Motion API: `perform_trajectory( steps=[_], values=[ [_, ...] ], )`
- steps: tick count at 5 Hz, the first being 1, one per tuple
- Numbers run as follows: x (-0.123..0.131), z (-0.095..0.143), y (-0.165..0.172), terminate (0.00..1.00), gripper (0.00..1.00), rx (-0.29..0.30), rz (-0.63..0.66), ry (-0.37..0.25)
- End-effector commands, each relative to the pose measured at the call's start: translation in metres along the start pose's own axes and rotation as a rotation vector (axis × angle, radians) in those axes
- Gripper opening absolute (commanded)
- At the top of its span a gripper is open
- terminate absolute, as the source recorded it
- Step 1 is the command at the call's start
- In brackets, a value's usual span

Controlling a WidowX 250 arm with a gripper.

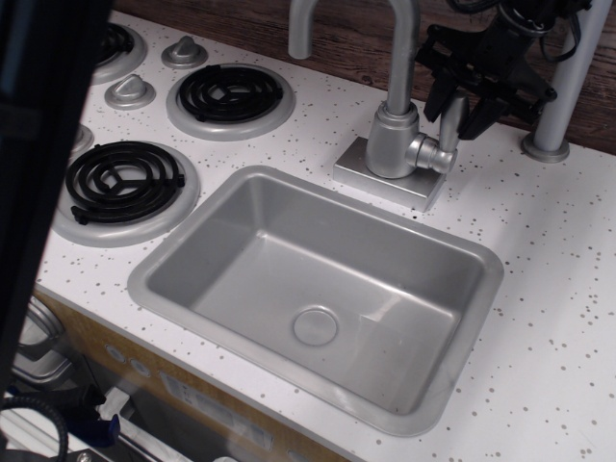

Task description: Lever vertical to front

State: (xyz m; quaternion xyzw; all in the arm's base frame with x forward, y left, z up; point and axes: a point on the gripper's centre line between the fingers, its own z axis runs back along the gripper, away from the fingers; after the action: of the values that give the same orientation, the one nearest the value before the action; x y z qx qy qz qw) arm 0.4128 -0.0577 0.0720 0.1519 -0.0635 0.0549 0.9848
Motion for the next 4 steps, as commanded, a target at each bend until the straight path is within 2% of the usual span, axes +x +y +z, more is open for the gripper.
perform_trajectory(
  steps=[1, 2, 4],
  values=[
    [-0.017, 0.018, 0.01, 0.0, 0.0, -0.042, 0.009, 0.034],
    [-0.022, 0.011, 0.008, 0.0, 0.0, -0.067, 0.017, 0.059],
    [-0.029, -0.016, 0.003, 0.0, 0.0, -0.138, 0.023, 0.061]
  ],
)
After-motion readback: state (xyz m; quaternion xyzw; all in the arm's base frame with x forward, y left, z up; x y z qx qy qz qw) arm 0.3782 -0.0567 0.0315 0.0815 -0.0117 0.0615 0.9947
